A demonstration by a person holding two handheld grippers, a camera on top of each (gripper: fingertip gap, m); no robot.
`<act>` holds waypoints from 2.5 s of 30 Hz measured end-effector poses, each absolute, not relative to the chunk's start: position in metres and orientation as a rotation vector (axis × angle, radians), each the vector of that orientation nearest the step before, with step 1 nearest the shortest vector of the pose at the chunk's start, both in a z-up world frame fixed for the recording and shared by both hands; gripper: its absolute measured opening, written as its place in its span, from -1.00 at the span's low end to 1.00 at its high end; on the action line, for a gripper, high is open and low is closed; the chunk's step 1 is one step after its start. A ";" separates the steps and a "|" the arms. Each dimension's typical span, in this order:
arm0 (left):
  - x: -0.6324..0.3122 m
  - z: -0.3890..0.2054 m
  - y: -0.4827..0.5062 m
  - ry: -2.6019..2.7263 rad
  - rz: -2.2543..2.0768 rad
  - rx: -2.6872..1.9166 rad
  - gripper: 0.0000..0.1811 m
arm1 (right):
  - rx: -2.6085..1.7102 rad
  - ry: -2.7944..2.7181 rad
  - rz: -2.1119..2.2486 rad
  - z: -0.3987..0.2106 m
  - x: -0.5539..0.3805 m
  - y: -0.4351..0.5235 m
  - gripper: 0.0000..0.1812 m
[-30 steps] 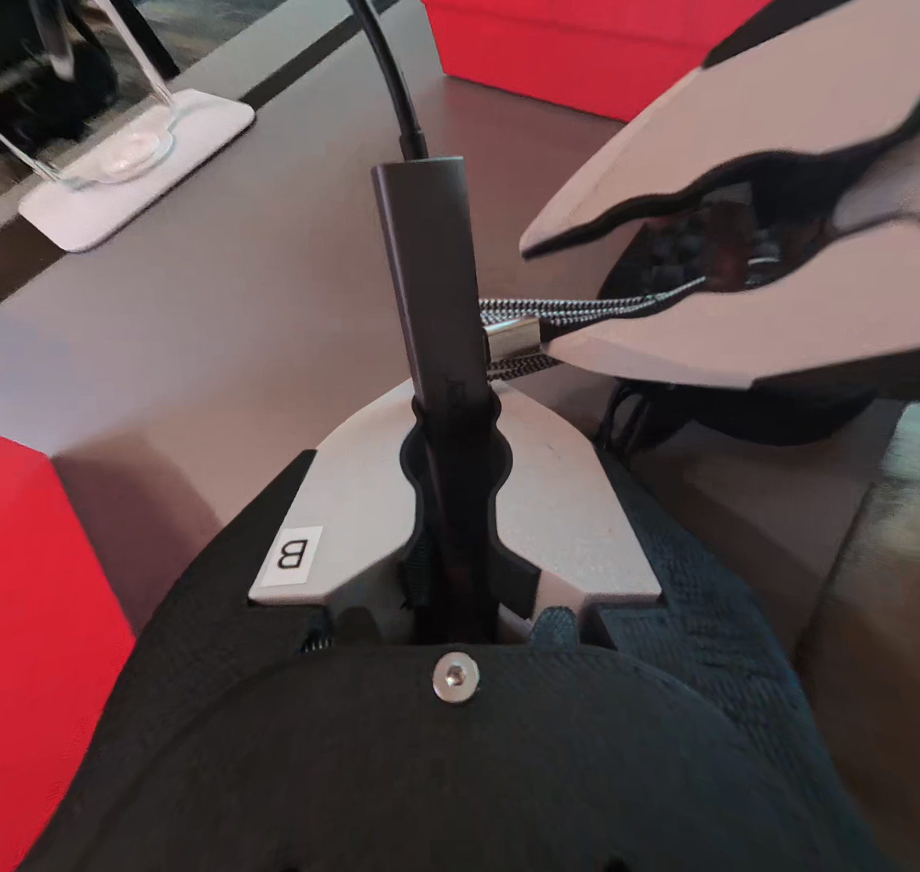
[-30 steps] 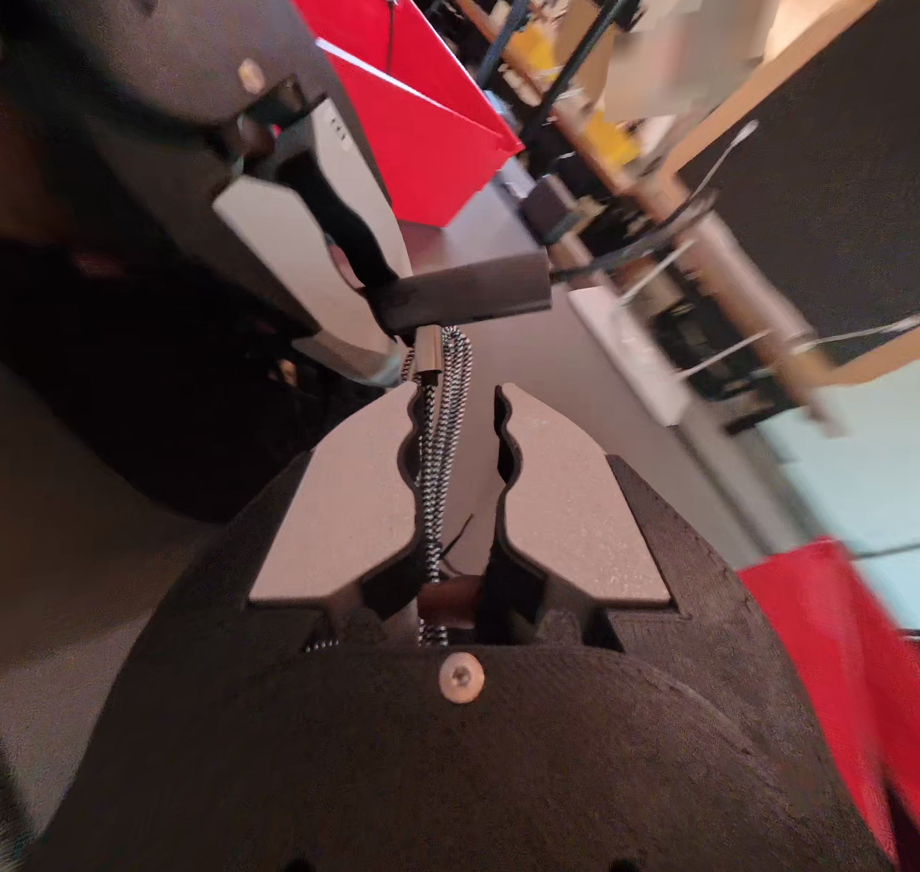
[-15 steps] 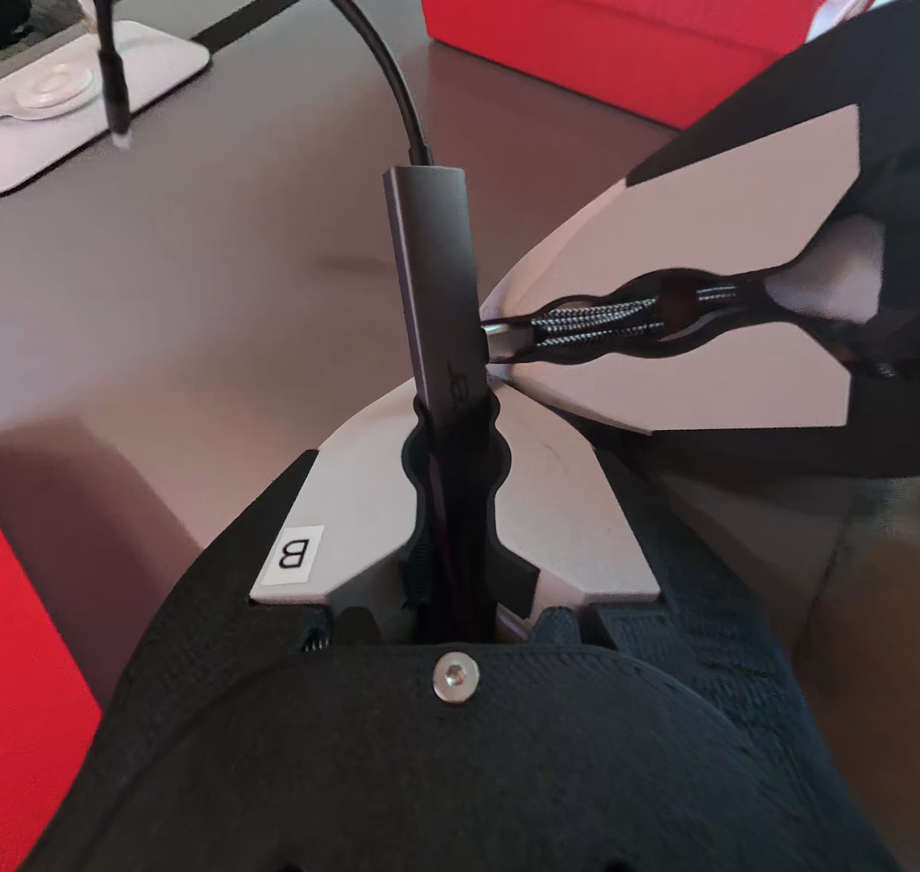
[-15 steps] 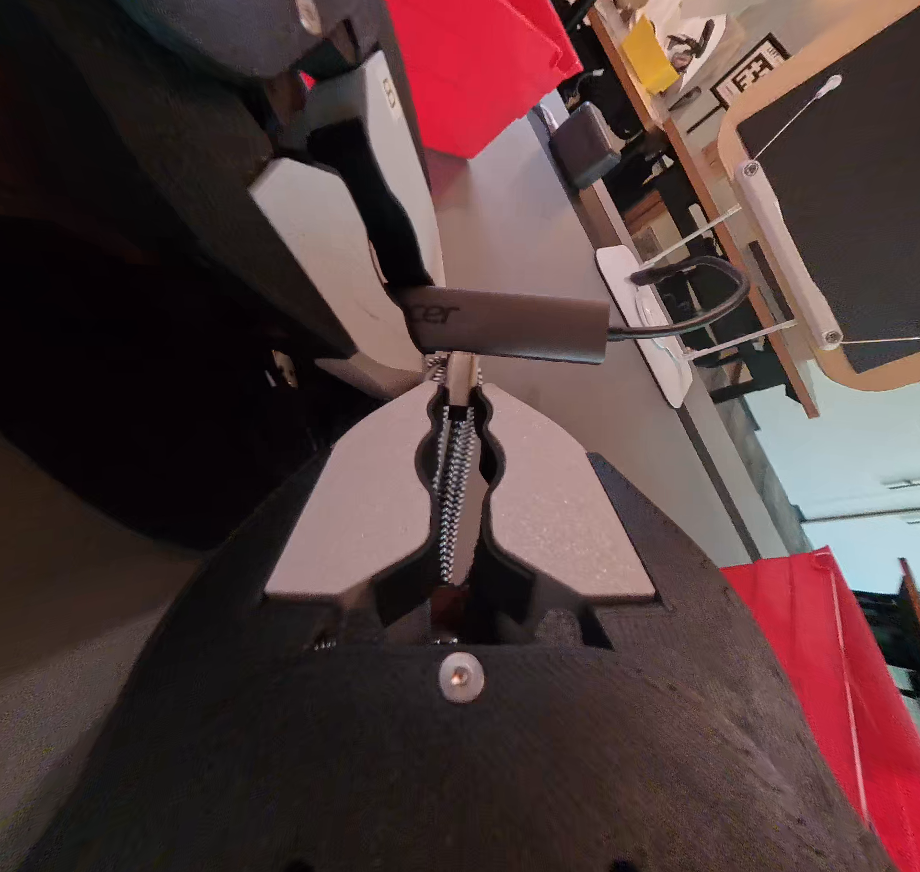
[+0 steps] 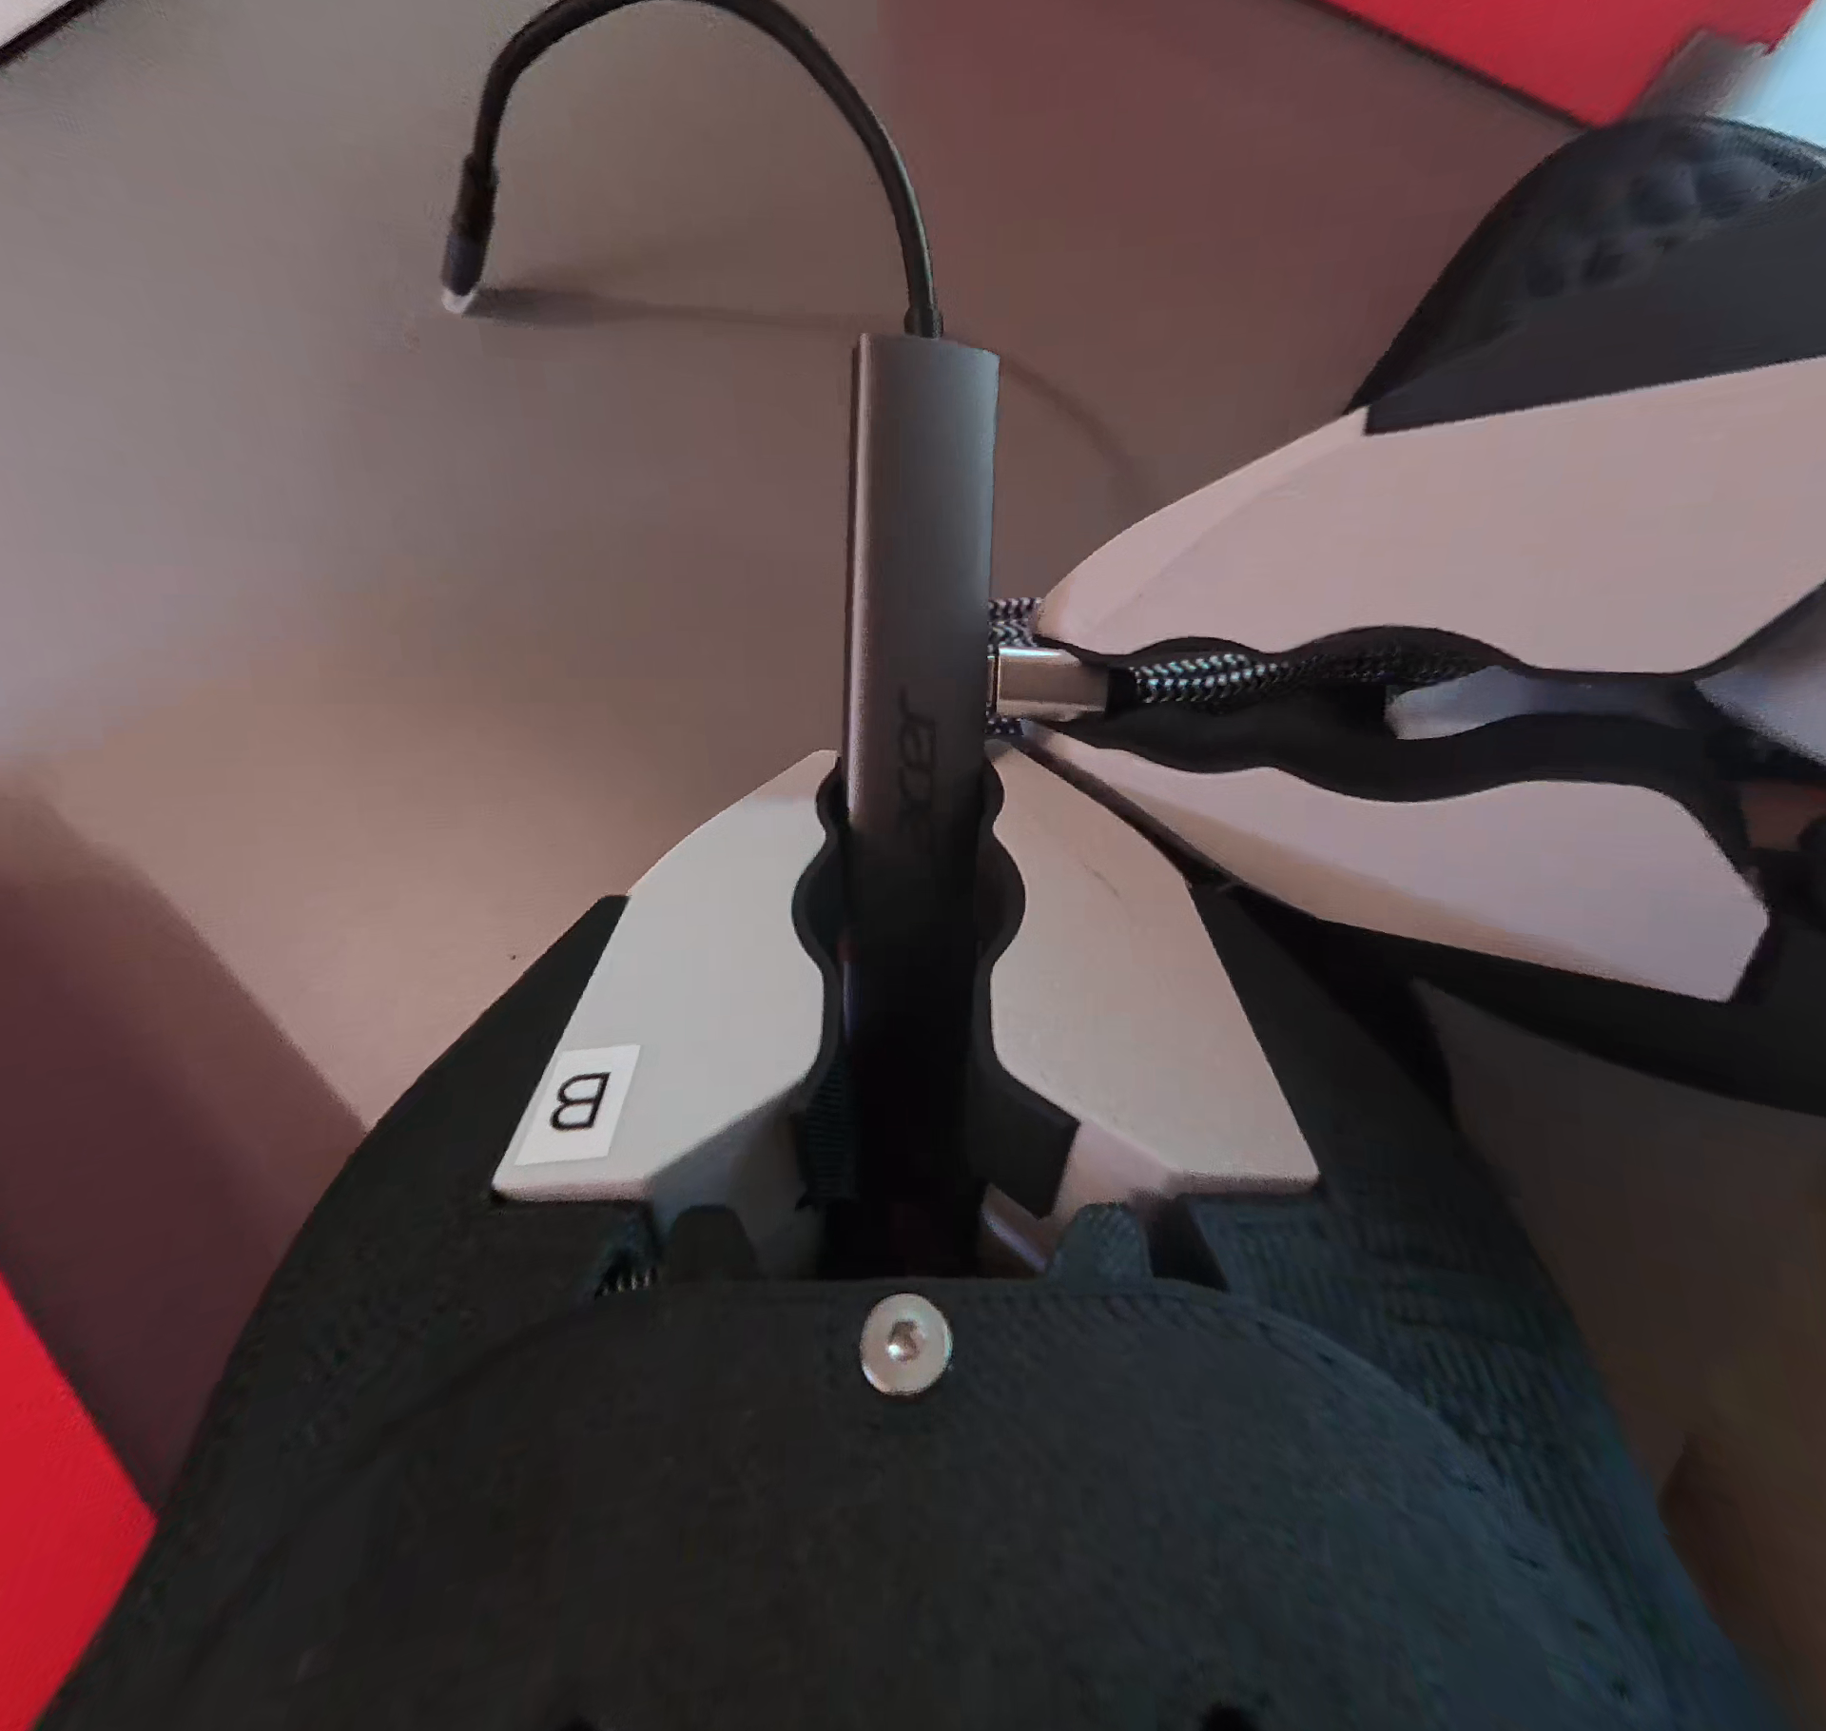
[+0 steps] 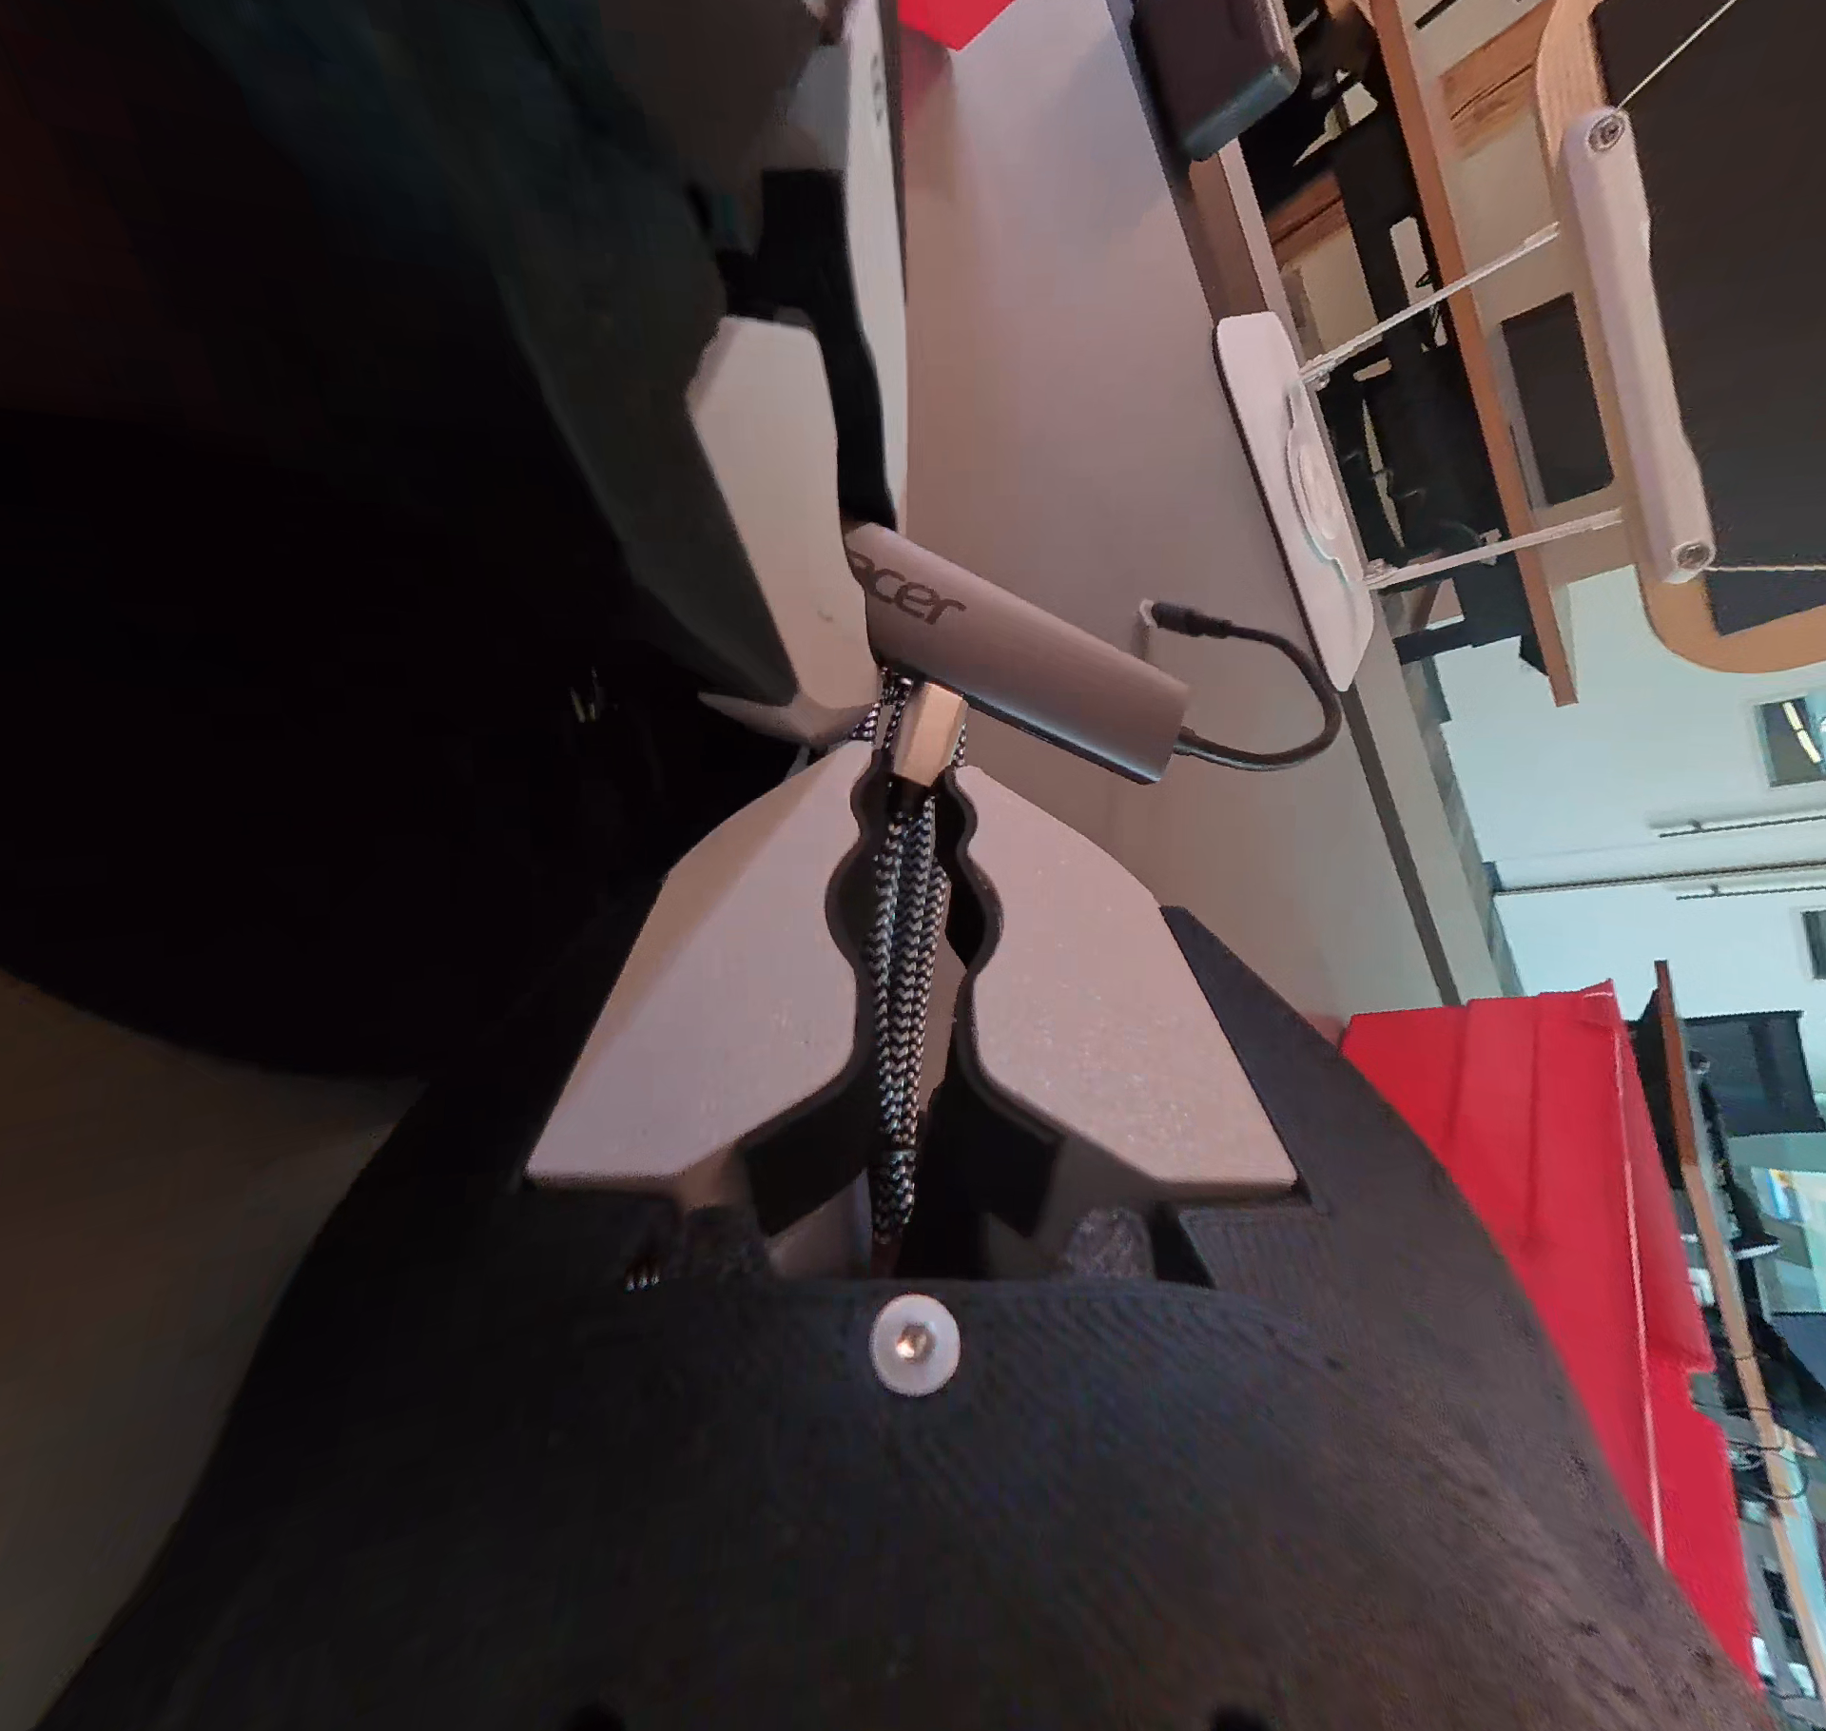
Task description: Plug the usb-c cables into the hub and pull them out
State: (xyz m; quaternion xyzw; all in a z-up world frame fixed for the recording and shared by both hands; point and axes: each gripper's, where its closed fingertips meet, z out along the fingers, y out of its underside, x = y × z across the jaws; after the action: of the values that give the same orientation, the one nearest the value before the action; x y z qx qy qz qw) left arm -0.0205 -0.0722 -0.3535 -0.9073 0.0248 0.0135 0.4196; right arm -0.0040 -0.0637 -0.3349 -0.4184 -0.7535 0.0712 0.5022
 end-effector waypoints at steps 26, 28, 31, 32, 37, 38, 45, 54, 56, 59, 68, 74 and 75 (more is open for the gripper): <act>-0.016 -0.343 -0.073 0.128 0.098 -2.191 -0.79 | -1.206 -1.710 0.895 -0.292 0.026 -0.069 -0.55; -0.017 -0.341 -0.073 0.116 0.095 -2.182 -0.79 | -1.232 -1.745 0.777 -0.302 0.016 -0.066 -0.52; -0.017 -0.340 -0.073 0.109 0.086 -2.173 -0.79 | -1.214 -1.767 0.697 -0.307 0.007 -0.069 -0.56; -0.017 -0.339 -0.073 0.110 0.079 -2.170 -0.79 | -1.191 -1.772 0.671 -0.307 0.005 -0.070 -0.58; -0.016 -0.334 -0.074 0.125 0.107 -2.132 -0.80 | -1.149 -1.818 0.586 -0.312 -0.003 -0.076 -0.81; -0.017 -0.334 -0.074 0.128 0.114 -2.131 -0.80 | -1.157 -1.830 0.578 -0.313 -0.003 -0.077 -0.86; -0.019 -0.335 -0.075 0.143 0.190 -2.130 -0.81 | -1.122 -1.829 0.434 -0.318 -0.005 -0.075 -0.88; -0.013 -0.331 -0.076 0.169 0.094 -2.099 -0.79 | -0.822 -1.750 0.267 -0.311 0.006 -0.081 -0.87; -0.010 -0.329 -0.076 0.181 0.079 -2.085 -0.78 | -0.828 -1.747 0.300 -0.310 0.010 -0.082 -0.87; -0.009 -0.329 -0.076 0.178 0.054 -2.082 -0.78 | -0.805 -1.759 0.307 -0.310 0.014 -0.081 -0.89; -0.008 -0.322 -0.077 0.204 0.107 -2.026 -0.82 | -0.991 -1.814 0.589 -0.304 0.010 -0.078 -0.86; -0.010 -0.327 -0.076 0.204 0.134 -2.065 -0.81 | -1.087 -1.780 0.547 -0.306 0.007 -0.068 -0.64; -0.010 -0.326 -0.076 0.204 0.139 -2.056 -0.81 | -1.099 -1.767 0.554 -0.305 0.008 -0.069 -0.64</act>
State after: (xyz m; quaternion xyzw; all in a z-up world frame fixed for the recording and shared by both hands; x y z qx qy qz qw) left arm -0.0097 -0.0756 -0.3258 -0.8540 0.0848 0.0577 0.5101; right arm 0.0080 -0.0686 -0.3047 -0.4491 -0.7226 0.2266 0.4742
